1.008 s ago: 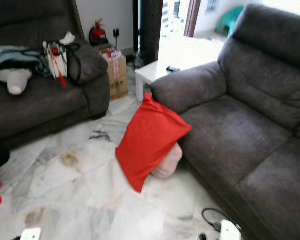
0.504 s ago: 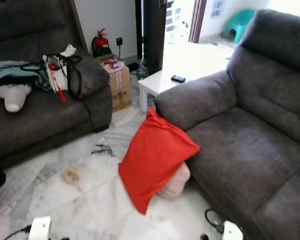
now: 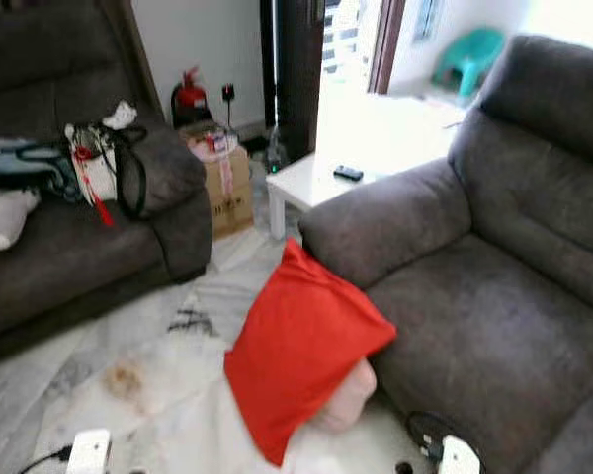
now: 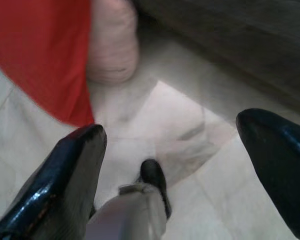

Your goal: Move the pillow to the sofa from floor

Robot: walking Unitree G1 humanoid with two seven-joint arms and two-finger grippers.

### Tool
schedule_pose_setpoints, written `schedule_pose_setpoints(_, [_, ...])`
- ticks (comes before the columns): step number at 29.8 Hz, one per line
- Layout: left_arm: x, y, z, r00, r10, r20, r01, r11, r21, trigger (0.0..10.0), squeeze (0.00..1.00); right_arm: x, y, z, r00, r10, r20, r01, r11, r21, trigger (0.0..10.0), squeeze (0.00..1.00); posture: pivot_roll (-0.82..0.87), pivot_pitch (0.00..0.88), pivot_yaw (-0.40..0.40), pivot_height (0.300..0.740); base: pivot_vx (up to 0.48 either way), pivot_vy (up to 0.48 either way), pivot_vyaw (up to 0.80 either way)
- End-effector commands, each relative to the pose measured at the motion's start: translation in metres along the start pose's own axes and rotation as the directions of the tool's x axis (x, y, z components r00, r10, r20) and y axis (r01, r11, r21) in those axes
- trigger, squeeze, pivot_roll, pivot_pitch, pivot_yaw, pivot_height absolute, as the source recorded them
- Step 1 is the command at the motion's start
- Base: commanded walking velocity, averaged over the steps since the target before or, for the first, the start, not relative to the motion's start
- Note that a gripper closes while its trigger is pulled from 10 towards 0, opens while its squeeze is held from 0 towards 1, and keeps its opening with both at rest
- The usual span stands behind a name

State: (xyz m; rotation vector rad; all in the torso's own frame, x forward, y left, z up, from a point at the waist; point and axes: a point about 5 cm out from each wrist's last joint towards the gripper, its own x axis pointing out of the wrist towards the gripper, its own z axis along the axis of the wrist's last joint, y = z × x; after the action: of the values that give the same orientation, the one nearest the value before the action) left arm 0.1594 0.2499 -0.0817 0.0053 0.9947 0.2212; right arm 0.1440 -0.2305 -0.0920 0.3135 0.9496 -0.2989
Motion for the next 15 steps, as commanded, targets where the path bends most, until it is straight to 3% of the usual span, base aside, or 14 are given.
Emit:
schedule_pose_setpoints(1, [-0.002, 0.004, -0.010, 1.000, 0.002, -0.028, -0.002, 1.000, 0.003, 10.0, 0.00, 0.000, 0.000, 0.002, 1.000, 0.000, 0.003, 0.000, 1.000, 0.003, 10.0, 0.00, 0.07, 0.051, -0.016, 0.740, 0.349, 0.000, 0.00])
schedule_pose_setpoints(8, [-0.004, 0.019, -0.012, 0.999, 0.012, -0.030, -0.012, 1.000, 0.002, 10.0, 0.00, 0.001, 0.001, 0.002, 1.000, -0.001, 0.003, 0.001, 1.000, 0.003, 10.0, 0.00, 0.07, 0.051, -0.014, 0.740, 0.348, 0.000, 0.00])
schedule_pose_setpoints(15, [0.000, 0.011, 0.006, 1.000, 0.003, -0.008, -0.003, 1.000, 0.003, 10.0, 0.00, 0.001, 0.001, 0.002, 1.000, -0.003, 0.001, 0.003, 1.000, 0.004, 10.0, 0.00, 0.07, 0.051, -0.015, 0.740, 0.335, 0.000, 0.00])
